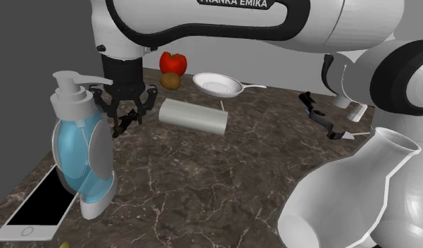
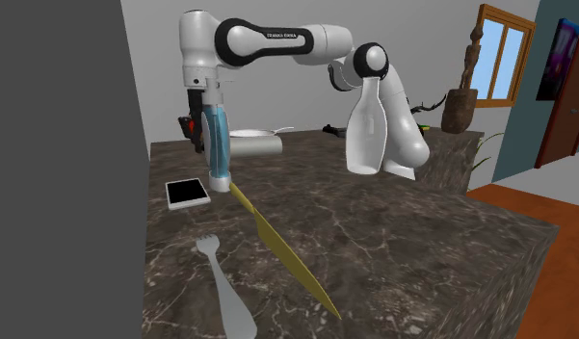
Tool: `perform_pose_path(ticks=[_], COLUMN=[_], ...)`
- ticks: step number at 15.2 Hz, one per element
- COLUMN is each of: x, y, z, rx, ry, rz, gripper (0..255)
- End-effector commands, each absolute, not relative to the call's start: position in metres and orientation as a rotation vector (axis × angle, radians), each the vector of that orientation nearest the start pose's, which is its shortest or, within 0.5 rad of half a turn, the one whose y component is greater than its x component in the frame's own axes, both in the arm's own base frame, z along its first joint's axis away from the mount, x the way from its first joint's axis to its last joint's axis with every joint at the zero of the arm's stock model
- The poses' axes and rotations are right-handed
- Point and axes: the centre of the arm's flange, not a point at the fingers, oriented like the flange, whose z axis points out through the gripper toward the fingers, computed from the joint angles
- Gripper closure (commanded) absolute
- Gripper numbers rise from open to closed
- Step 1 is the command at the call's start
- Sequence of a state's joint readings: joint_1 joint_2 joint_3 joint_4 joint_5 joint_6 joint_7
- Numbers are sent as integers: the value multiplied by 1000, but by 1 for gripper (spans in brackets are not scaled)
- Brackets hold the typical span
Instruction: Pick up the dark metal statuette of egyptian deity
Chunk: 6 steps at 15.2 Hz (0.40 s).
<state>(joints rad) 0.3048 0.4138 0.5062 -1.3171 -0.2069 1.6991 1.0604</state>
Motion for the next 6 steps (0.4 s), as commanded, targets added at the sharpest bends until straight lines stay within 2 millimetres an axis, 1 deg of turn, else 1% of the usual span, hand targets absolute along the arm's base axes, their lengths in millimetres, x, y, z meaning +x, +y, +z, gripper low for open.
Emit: perform_pose_path(ticks=[1, 4, 6], x=[521, 521, 521], y=[428, 428, 428], z=[536, 552, 553], rx=[-3106, -3106, -3106], ry=[410, 410, 410], rz=[-28, -28, -28], gripper=[255, 255, 255])
